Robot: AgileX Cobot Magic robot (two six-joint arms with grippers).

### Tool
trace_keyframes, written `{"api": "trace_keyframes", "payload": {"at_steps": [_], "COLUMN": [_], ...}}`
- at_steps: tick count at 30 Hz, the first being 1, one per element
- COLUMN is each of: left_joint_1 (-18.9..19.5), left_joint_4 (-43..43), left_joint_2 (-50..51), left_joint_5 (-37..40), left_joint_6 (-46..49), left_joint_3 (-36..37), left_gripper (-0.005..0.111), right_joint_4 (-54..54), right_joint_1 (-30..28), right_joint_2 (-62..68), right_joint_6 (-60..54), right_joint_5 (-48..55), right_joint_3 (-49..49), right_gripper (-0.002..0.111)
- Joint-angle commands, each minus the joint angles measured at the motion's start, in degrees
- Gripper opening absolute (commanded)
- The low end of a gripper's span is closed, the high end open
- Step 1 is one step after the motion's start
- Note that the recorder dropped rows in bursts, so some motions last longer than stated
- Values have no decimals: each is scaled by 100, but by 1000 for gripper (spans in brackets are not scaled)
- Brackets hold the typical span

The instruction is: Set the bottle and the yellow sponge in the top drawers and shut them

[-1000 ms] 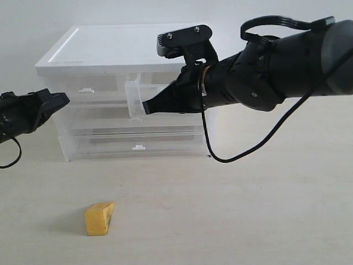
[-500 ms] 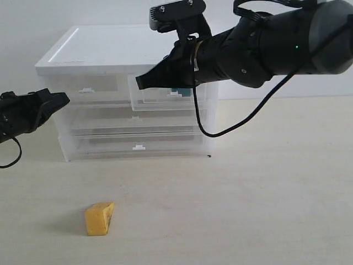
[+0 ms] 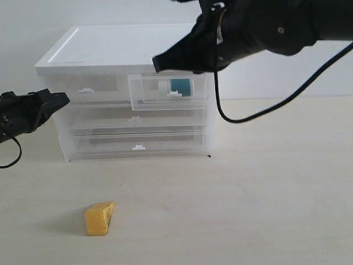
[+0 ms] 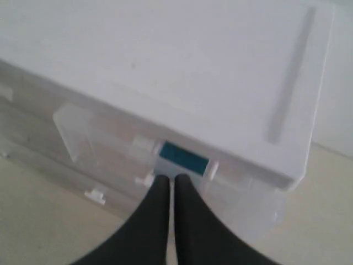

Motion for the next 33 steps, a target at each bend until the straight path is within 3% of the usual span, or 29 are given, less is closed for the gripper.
{"api": "trace_keyframes", "payload": {"at_steps": [1, 8, 18, 33], "left_joint_1": [8, 8, 8, 8], "left_joint_4": [-17, 4, -33, -44], "left_joint_2": [18, 18, 18, 18], "left_joint_5": [-5, -5, -5, -5], "left_joint_6": [42, 42, 42, 42], "left_joint_3": [-27, -27, -27, -27], "left_gripper": [4, 4, 4, 4], "right_joint_4": [59, 39, 39, 50], "right_joint_1": [14, -54, -614, -661], "right_joint_2": [4, 331, 845, 1217], "right_joint_6": [6, 116, 441, 834], "right_joint_5": [-282, -1355, -1538, -2446], "right_joint_3": [550, 861, 409, 283], "right_gripper": [0, 0, 0, 0]}}
